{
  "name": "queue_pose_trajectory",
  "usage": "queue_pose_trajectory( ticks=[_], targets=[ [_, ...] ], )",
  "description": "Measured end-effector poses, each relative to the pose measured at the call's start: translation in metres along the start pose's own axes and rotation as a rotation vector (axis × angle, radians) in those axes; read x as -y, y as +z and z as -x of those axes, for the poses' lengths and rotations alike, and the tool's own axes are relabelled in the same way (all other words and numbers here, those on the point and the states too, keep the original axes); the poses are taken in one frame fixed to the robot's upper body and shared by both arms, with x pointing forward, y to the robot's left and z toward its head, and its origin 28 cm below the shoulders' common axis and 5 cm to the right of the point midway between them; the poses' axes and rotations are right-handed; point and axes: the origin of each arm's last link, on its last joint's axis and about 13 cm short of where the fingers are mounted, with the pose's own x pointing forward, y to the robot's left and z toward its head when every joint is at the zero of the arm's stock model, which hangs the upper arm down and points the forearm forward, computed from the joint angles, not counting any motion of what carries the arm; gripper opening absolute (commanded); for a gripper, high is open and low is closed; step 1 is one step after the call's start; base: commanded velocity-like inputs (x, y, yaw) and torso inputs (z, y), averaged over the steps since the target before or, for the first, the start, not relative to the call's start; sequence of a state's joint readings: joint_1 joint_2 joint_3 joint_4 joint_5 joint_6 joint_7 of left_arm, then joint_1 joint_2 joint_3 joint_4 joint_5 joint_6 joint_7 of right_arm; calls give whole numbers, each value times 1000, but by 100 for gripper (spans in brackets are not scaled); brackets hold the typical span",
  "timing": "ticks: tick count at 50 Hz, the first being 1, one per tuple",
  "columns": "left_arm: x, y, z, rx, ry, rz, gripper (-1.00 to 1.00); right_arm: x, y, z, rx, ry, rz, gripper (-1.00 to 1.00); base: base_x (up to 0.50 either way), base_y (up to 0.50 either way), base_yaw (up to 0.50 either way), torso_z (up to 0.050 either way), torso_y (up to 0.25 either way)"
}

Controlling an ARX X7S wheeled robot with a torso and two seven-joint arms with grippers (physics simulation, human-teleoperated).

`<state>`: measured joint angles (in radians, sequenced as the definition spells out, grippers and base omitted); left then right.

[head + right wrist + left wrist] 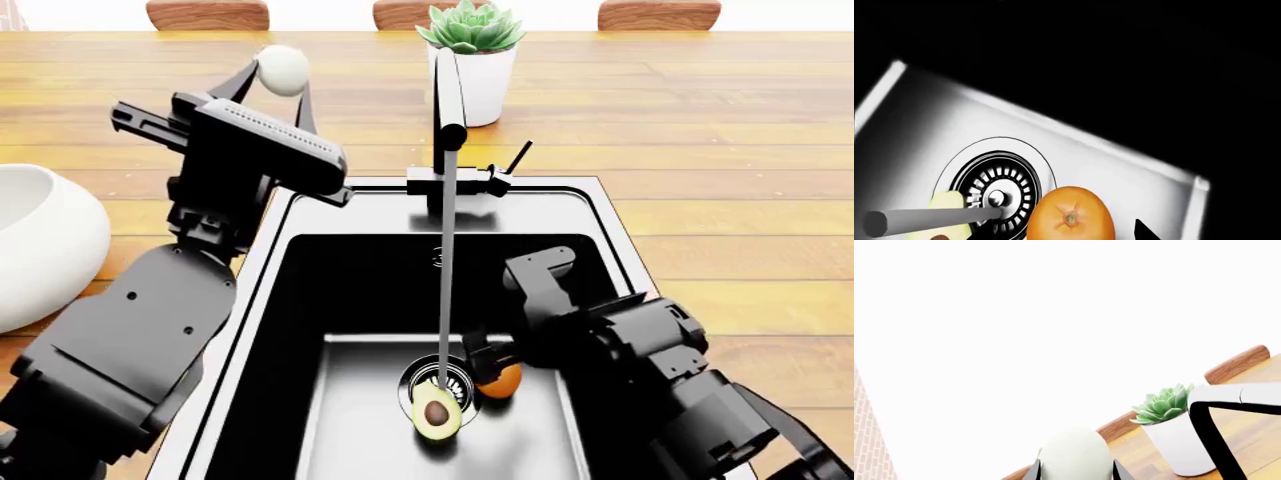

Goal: Pick the eggplants and oranges from the sink and place them in one bowl. Place the avocado in the other bowl. Then turn off the sink faucet.

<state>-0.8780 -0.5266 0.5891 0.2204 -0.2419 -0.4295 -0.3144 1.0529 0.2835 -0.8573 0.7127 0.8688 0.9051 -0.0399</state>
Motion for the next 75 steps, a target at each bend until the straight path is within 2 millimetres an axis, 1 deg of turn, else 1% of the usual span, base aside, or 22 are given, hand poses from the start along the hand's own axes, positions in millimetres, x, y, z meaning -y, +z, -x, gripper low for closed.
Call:
queue_pose_trajectory(
  ticks=[35,49,50,69,75],
  targets=[
    [3,-2,2,-3,-21,-3,-100,5,-22,-35,-59,22,-48,100,0,0,0,0,0],
    [6,-2,3,-3,-34,0,-100,3,-36,-42,-113,25,-58,100,0,0,0,0,1],
    [6,-2,3,-4,-34,0,-100,3,-37,-42,-118,23,-58,-100,0,0,0,0,0],
    [7,-4,4,-8,-36,1,-100,2,-37,-41,-131,-18,-97,-100,0,0,0,0,0],
    [6,-4,4,-8,-23,12,-100,2,-33,-31,-96,-27,-101,-100,0,0,0,0,0]
  ],
)
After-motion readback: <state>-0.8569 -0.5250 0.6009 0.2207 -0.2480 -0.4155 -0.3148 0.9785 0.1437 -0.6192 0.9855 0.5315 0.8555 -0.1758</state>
